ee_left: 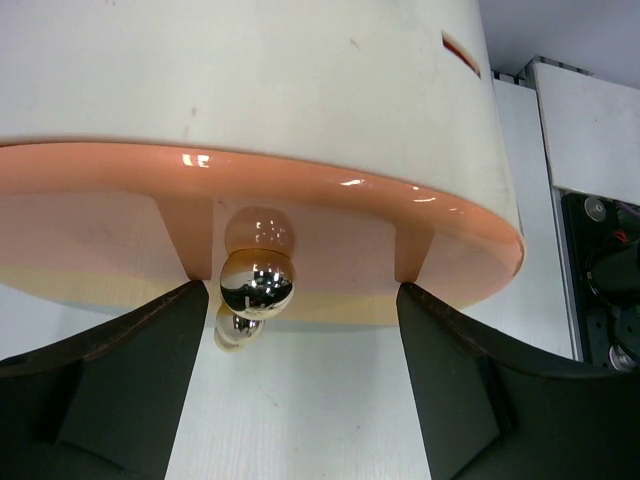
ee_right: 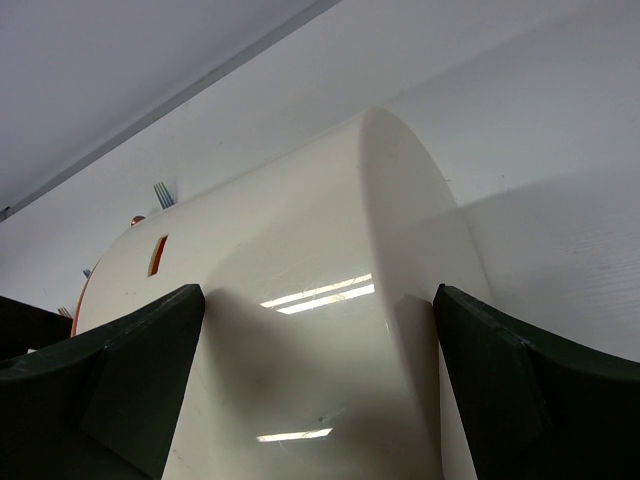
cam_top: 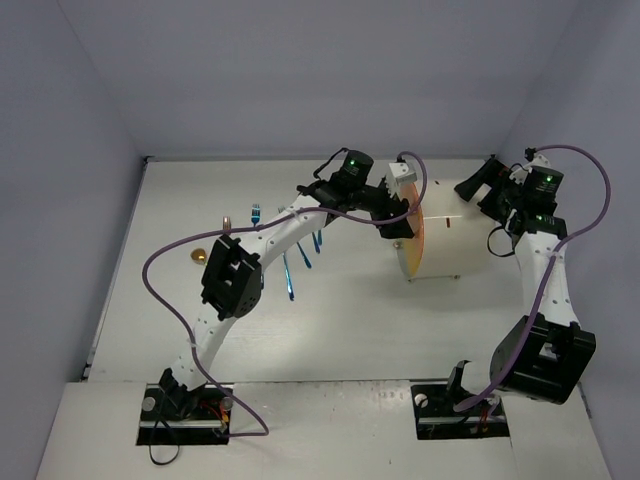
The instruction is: Sort the eating utensils into containers
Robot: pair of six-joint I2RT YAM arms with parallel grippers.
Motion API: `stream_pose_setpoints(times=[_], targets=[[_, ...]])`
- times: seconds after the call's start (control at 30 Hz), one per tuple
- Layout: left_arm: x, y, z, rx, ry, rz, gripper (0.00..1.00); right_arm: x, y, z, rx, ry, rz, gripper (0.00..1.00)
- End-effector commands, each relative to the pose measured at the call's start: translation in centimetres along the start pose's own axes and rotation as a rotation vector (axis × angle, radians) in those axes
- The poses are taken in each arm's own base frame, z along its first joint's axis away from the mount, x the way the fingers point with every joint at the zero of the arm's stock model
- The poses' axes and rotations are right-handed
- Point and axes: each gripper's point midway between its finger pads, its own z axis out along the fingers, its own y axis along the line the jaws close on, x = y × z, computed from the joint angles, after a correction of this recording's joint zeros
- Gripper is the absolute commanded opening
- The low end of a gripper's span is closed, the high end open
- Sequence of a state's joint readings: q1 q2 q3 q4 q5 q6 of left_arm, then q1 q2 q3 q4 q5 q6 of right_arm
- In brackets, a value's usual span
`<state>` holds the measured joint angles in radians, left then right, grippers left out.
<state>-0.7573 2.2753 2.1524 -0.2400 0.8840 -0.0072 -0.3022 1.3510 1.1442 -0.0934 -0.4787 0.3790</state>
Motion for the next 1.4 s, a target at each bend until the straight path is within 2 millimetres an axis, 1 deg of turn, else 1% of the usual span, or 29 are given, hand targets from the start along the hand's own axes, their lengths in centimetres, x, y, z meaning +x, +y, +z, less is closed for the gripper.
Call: stream_pose_setpoints(times=[0.0, 0.07, 0.1, 0.17, 0.27, 0.3, 0.33, 0.4, 0.43, 0.47, 0.5, 0.57, 0.6, 0.67, 0.7, 0.77, 0.83, 0.9, 1.03, 1.07, 1.1, 1.13, 1.2, 1.3, 1.37], targets=[[-6.1, -1.8, -0.2, 0.03, -0.133, 0.098, 0.73, 2.6, 1.0, 0.5, -0.034, 0.099, 0.019, 0.93], [-6.4, -1.6, 0.4, 0.031, -0.141, 0.09, 0.73, 2.5, 1.1, 0.4, -0.033, 0.094, 0.016, 0.93], [-5.9, -1.4, 0.8, 0.03, -0.133, 0.077, 0.73, 2.5, 1.1, 0.4, -0.03, 0.091, 0.016, 0.93], [-6.3, -1.2, 0.7, 0.017, -0.138, 0.071, 0.73, 2.4, 1.0, 0.3, -0.023, 0.085, 0.01, 0.93], [-7.1, -1.0, 0.0, -0.027, -0.15, 0.084, 0.73, 1.8, 1.1, -0.1, -0.016, 0.066, 0.0, 0.93], [-8.0, -1.0, -0.7, -0.052, -0.167, 0.096, 0.73, 1.6, 1.1, -0.2, -0.015, 0.059, -0.007, 0.93], [-8.0, -0.8, -0.9, -0.064, -0.169, 0.093, 0.73, 1.2, 1.2, -0.2, -0.013, 0.049, -0.018, 0.93], [-9.6, -0.6, -2.6, -0.127, -0.199, 0.102, 0.73, 0.3, 1.2, -0.4, 0.002, 0.028, -0.034, 0.93], [-9.1, 0.0, -3.0, -0.151, -0.193, 0.09, 0.73, -0.3, 1.4, -0.6, 0.001, 0.014, -0.045, 0.93], [-10.3, 0.3, -4.4, -0.199, -0.222, 0.094, 0.74, -0.5, 1.3, -0.7, 0.016, 0.009, -0.051, 0.95], [-10.9, 0.7, -5.6, -0.236, -0.241, 0.086, 0.74, -1.0, 1.2, -0.8, 0.033, -0.003, -0.063, 0.96], [-11.4, 1.2, -7.6, -0.286, -0.273, 0.053, 0.74, -1.9, 1.0, -1.0, 0.06, -0.022, -0.095, 0.97], [-11.2, 1.2, -8.9, -0.31, -0.29, 0.003, 0.74, -2.5, 1.1, -1.1, 0.072, -0.032, -0.106, 0.98], [-11.9, 1.7, -11.0, -0.354, -0.35, -0.028, 0.74, -3.5, 1.2, -1.4, 0.088, -0.057, -0.118, 0.98], [-11.5, 1.5, -11.4, -0.352, -0.353, -0.046, 0.74, -3.8, 1.3, -1.5, 0.089, -0.063, -0.124, 0.98], [-9.8, 0.8, -11.9, -0.336, -0.332, -0.051, 0.74, -4.2, 1.4, -1.7, 0.091, -0.076, -0.132, 0.99], [-7.8, 0.0, -11.5, -0.297, -0.286, -0.03, 0.74, -4.2, 1.3, -1.6, 0.096, -0.075, -0.133, 0.99], [-5.9, -0.3, -11.1, -0.272, -0.239, 0.005, 0.74, -4.1, 1.3, -1.5, 0.09, -0.068, -0.132, 0.99], [-2.9, 0.0, -10.2, -0.239, -0.147, 0.051, 0.74, -3.8, 1.5, -1.4, 0.074, -0.06, -0.121, 0.99], [-2.7, 0.1, -10.0, -0.233, -0.135, 0.059, 0.74, -3.7, 1.5, -1.4, 0.07, -0.056, -0.118, 0.99], [-1.7, 0.3, -9.6, -0.222, -0.104, 0.055, 0.73, -3.6, 1.7, -1.4, 0.065, -0.054, -0.112, 0.99], [-1.7, 0.3, -9.4, -0.218, -0.099, 0.055, 0.73, -3.4, 1.6, -1.5, 0.064, -0.051, -0.109, 0.99], [-1.1, 0.8, -8.7, -0.21, -0.08, 0.11, 0.73, -3.2, 1.7, -1.7, 0.06, -0.051, -0.102, 0.99], [-0.9, 1.1, -7.9, -0.203, -0.078, 0.137, 0.73, -2.7, 1.7, -1.8, 0.056, -0.044, -0.081, 0.99], [-0.3, 1.8, -6.7, -0.183, -0.071, 0.139, 0.7, -1.8, 1.5, -1.8, 0.061, -0.029, -0.054, 0.98]])
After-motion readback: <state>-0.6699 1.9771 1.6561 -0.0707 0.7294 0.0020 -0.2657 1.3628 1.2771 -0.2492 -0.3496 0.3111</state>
